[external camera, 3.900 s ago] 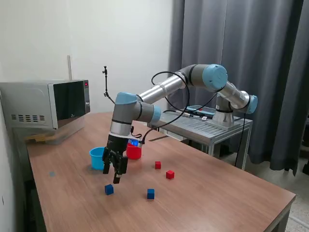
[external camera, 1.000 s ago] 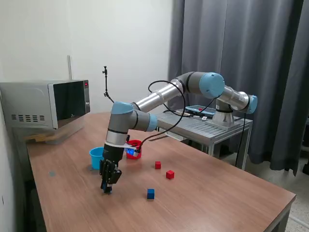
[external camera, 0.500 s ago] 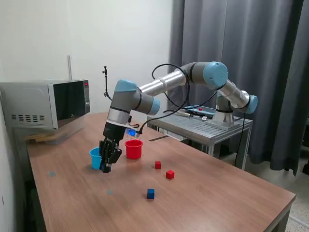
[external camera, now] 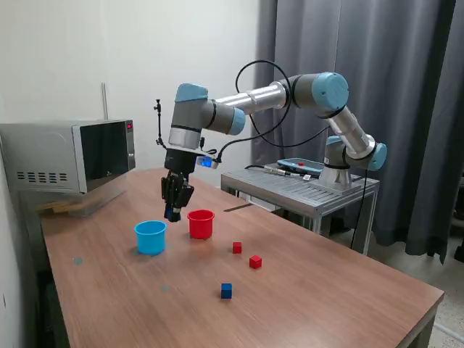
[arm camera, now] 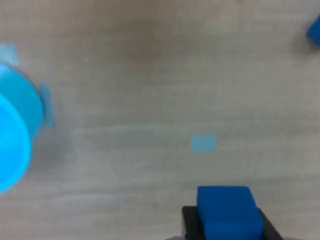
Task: Place red objects in the red bin, and blue objects in the blue bin.
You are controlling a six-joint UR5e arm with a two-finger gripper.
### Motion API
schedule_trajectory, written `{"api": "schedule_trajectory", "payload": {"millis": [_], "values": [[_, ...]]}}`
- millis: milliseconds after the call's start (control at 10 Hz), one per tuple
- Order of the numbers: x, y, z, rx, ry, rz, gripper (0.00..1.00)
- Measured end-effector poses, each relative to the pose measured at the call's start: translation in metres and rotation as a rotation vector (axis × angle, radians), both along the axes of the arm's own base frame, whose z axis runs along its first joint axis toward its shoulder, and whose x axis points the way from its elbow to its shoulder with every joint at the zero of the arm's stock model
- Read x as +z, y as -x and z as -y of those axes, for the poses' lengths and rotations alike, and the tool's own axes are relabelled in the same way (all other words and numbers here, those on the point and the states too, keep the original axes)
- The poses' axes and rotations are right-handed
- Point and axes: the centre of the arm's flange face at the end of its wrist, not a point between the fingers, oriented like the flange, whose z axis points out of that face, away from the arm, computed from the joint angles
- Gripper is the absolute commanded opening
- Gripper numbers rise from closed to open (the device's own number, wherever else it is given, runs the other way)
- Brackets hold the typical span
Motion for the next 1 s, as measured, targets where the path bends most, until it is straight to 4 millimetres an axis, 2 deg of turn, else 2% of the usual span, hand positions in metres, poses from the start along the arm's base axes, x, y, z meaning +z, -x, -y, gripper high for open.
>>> {"api": "schedule_trajectory", "payload": {"millis": [400, 600, 1000], "values": [[0.024, -0.021, -0.005, -0.01, 0.015, 0.129, 0.0], [0.034, -0.027, -0.032, -0.046, 0.026, 0.192, 0.0], [0.045, -0.031, -0.113, -0.139, 0.037, 0.221, 0.0]]}}
